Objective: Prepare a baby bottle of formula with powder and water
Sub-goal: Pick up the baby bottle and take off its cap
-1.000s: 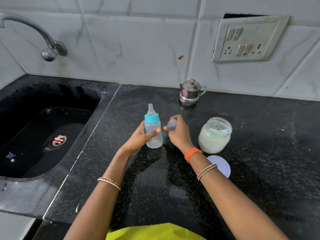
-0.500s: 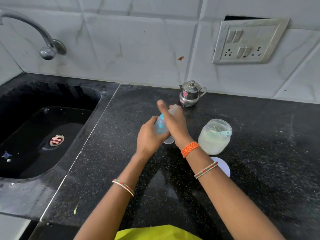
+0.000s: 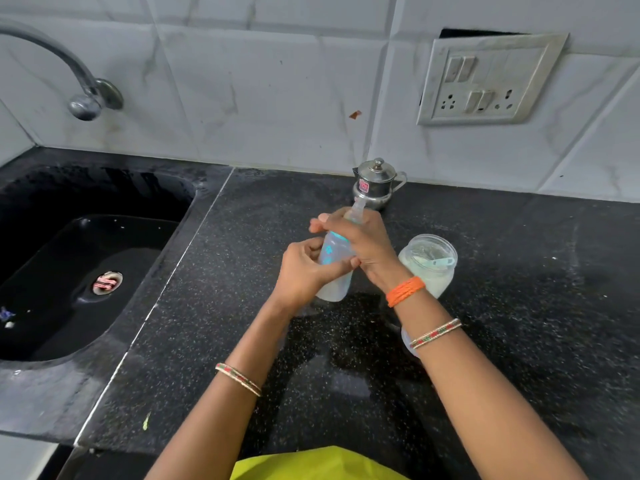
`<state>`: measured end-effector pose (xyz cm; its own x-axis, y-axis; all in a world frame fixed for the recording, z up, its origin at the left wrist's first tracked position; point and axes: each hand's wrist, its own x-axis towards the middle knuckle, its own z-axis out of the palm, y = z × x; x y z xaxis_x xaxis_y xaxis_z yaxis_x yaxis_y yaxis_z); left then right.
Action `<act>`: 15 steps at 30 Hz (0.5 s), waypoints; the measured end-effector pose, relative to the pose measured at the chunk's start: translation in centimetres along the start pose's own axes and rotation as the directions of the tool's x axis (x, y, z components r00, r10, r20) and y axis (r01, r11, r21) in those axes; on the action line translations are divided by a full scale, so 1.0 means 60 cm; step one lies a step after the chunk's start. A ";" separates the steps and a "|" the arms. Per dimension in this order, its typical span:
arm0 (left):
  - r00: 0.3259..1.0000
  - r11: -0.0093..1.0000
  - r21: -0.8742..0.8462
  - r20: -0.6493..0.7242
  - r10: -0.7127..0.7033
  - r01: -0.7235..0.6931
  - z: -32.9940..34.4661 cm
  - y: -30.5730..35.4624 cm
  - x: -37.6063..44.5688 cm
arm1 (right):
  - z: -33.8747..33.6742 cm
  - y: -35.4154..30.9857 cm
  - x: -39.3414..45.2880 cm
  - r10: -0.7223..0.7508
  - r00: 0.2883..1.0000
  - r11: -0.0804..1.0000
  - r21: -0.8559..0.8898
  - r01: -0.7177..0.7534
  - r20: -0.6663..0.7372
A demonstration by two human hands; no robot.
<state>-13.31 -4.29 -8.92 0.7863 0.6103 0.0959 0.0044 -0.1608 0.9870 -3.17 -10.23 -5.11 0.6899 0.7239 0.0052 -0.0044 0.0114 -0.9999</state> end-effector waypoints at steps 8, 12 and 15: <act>0.996 0.964 -0.267 0.083 0.039 -0.015 -0.003 0.008 -0.004 | -0.030 -0.026 0.011 -0.018 0.946 0.999 -0.027 0.028 0.322; 0.999 0.979 -0.200 0.021 0.039 -0.034 -0.014 0.007 0.007 | -0.013 -0.009 0.001 0.000 0.999 1.000 -0.007 0.000 0.037; 0.999 0.983 -0.179 -0.001 0.036 -0.035 -0.021 0.009 0.017 | -0.001 -0.006 -0.008 -0.046 0.990 0.993 0.104 0.059 -0.131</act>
<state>-13.30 -2.76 -8.14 0.7851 0.6053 0.1313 -0.1343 -0.0405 0.9901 -3.48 -10.62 -4.76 0.7781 0.6262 0.0493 -0.0389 0.1264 -0.9912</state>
